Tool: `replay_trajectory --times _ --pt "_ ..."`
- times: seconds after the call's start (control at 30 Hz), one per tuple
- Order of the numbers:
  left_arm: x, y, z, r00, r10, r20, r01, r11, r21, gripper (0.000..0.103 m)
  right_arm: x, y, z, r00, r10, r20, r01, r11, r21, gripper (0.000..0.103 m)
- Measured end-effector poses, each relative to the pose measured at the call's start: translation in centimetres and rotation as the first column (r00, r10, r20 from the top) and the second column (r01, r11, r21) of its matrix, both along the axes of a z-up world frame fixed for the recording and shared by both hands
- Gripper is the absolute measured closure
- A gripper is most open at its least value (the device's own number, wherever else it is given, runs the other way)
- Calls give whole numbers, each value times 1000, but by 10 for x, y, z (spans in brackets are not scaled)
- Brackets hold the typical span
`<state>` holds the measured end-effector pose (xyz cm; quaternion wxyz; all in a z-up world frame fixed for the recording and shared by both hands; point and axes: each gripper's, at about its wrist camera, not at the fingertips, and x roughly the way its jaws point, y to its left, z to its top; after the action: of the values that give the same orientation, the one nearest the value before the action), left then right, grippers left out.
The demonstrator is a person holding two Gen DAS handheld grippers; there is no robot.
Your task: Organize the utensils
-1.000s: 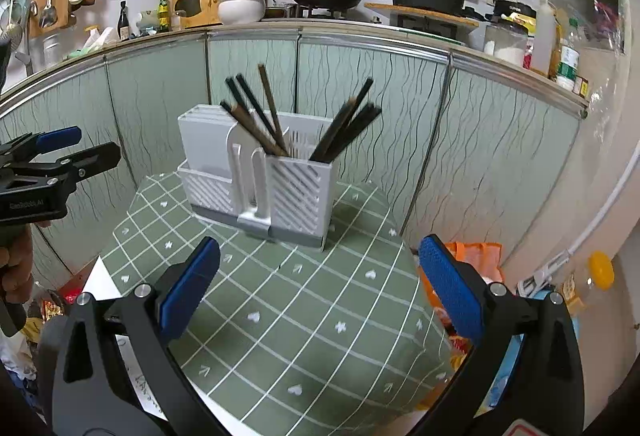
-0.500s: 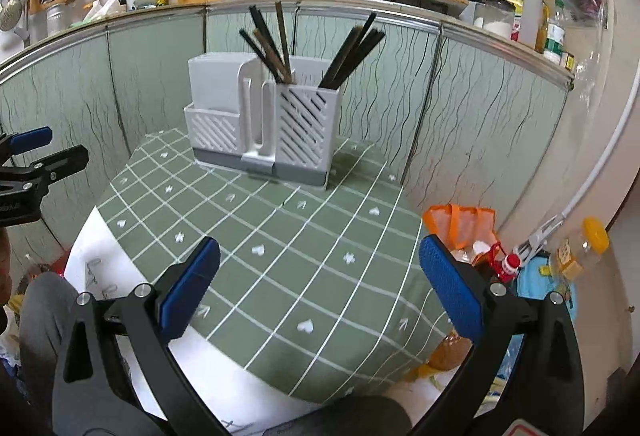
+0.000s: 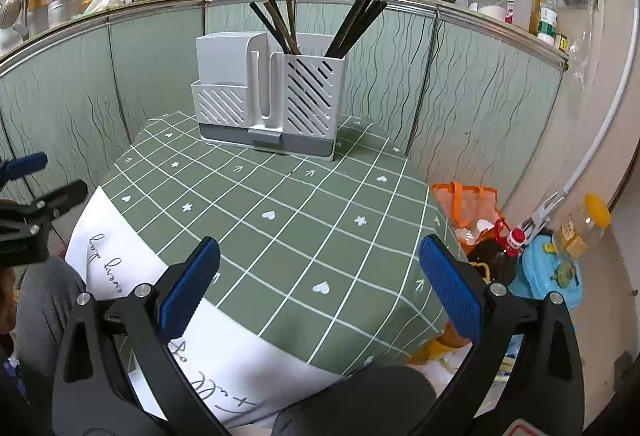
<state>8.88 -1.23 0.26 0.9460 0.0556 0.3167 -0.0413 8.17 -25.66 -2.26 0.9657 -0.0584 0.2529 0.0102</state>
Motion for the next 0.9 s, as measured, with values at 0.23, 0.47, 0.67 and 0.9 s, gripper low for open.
replay_trajectory --times 0.23,0.47,0.67,0.9 --pt "-7 5 -8 1000 -15 -2 15 1000 -26 4 -6 0 -5 1000 5 -5 -5 1000 18 7" --pt "-11 6 -10 1000 -27 -9 27 1000 -2 4 -8 0 -10 1000 5 -19 -4 1000 22 7" --pt "-13 7 -9 1000 -11 -10 11 1000 -7 4 -10 -2 -10 1000 2 -19 -1 1000 31 7" --pt "-13 6 -6 1000 -7 -9 7 1000 1 4 -13 -4 -5 1000 -7 -6 7 999 35 7"
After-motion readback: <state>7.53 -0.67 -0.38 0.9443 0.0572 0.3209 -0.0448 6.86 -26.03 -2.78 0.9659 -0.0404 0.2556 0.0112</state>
